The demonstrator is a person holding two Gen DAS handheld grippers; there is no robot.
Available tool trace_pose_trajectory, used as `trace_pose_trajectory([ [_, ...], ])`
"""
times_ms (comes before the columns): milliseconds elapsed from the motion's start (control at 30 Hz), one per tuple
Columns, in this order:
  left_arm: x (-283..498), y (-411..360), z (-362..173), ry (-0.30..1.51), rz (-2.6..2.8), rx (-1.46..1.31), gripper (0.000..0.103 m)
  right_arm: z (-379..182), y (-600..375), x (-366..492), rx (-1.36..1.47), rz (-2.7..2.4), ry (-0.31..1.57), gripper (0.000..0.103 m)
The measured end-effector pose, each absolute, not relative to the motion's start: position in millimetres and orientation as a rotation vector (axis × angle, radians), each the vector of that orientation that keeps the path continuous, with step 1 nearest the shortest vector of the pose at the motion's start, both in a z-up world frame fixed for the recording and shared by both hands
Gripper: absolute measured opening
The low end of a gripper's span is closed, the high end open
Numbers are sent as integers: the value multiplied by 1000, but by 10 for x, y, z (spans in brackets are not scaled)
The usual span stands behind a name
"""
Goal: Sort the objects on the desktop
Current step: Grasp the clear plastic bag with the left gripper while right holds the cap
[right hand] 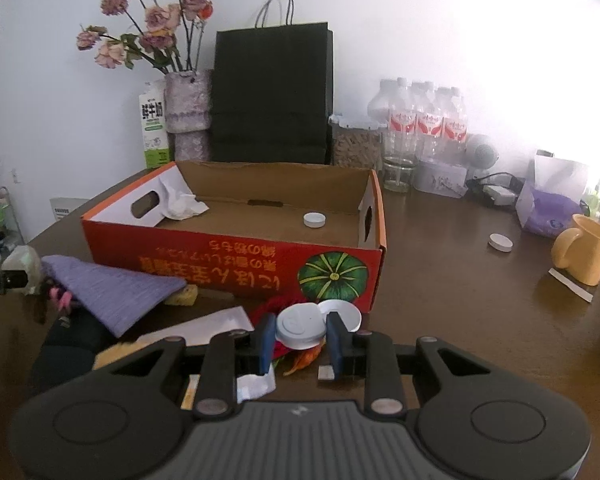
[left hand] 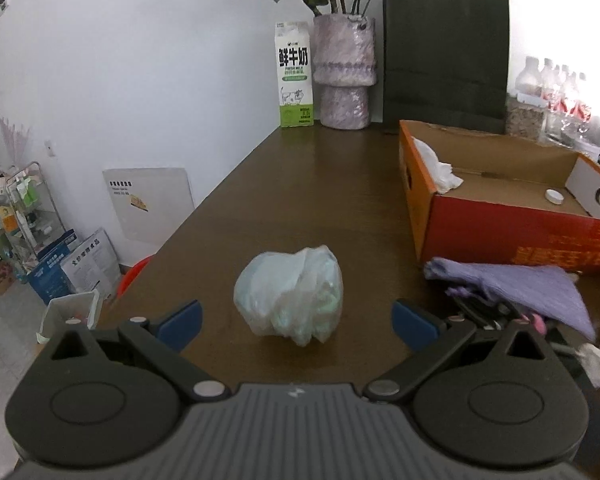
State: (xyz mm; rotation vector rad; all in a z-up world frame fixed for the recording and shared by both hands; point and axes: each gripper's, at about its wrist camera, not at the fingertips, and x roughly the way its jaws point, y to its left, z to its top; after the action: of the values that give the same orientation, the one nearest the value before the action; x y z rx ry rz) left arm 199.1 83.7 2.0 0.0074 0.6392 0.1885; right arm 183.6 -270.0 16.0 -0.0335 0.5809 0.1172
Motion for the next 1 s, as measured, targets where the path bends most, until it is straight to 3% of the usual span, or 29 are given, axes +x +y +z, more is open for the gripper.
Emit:
trace_pose_trajectory([
  [133, 2159, 903, -28, 659, 195, -11, 101, 138, -2694, 1993, -35, 117, 596, 26],
  [233, 2252, 922, -57, 669, 196, -20, 94, 121, -2686, 2087, -35, 119, 607, 26],
  [300, 2296, 928, -82, 677, 197, -28, 80, 107, -2674, 2138, -36, 124, 614, 26],
  [367, 2334, 944, -106, 694, 202, -47, 75, 97, -2670, 2171, -34, 129, 619, 26],
  [400, 2340, 948, -112, 696, 201, -53, 65, 93, -2669, 2183, -34, 131, 620, 26],
  [500, 2335, 950, -100, 690, 195, -60, 49, 90, -2675, 2199, -31, 136, 621, 26],
  [1000, 2103, 778, 222, 591, 152, -56, 44, 258, -2661, 2087, -36, 187, 578, 26],
])
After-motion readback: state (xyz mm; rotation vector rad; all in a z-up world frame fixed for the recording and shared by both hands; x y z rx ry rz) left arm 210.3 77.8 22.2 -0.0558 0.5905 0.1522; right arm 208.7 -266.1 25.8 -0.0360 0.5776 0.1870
